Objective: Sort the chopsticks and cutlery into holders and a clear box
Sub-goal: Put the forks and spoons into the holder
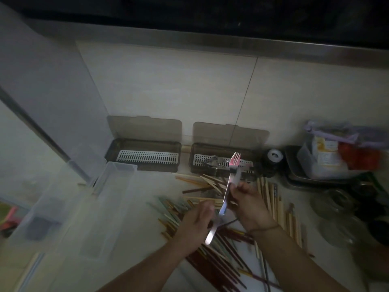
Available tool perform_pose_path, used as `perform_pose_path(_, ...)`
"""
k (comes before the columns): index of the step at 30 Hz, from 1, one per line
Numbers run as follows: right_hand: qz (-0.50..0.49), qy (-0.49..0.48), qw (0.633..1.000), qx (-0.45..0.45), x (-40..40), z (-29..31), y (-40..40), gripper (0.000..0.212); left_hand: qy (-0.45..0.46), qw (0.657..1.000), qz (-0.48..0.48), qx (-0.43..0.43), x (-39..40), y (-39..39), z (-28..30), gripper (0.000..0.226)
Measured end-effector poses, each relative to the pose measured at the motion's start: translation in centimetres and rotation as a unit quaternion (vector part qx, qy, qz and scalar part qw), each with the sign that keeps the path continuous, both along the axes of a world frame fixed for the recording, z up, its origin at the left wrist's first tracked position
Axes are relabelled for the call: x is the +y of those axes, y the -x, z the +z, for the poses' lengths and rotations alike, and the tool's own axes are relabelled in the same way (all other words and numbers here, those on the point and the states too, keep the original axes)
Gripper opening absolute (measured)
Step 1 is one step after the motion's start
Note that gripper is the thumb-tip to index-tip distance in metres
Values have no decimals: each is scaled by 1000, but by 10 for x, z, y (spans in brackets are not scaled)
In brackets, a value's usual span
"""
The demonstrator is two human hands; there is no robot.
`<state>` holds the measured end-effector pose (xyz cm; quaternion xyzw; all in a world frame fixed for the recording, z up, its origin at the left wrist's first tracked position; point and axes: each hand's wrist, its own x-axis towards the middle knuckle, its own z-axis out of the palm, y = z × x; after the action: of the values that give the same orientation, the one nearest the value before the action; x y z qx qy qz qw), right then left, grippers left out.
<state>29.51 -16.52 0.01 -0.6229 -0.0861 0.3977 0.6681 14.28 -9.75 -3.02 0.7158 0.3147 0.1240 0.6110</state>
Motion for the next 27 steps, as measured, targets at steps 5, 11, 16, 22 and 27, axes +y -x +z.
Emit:
perform_pose_path(5, -24, 29, 998, 58, 5, -1, 10, 23, 168, 986, -10, -5, 4, -19, 8, 22)
perform_pose_path(11, 9, 34, 998, 47, -2, -11, 26, 20, 119, 992, -3, 28, 7, -19, -2, 19)
perform_pose_path(16, 23, 132, 979, -152, -20, -47, 41, 28, 25, 997, 9, 72, 9, -17, -11, 28)
perform_pose_path(22, -88, 56, 973, -207, -15, -31, -7, 24, 106, 986, 14, 128, 12, 2, -34, 30)
perform_pose_path(27, 61, 150, 871, -464, 30, -14, -91, 18, -53, 985, -11, 162, 20, 15, -34, 35)
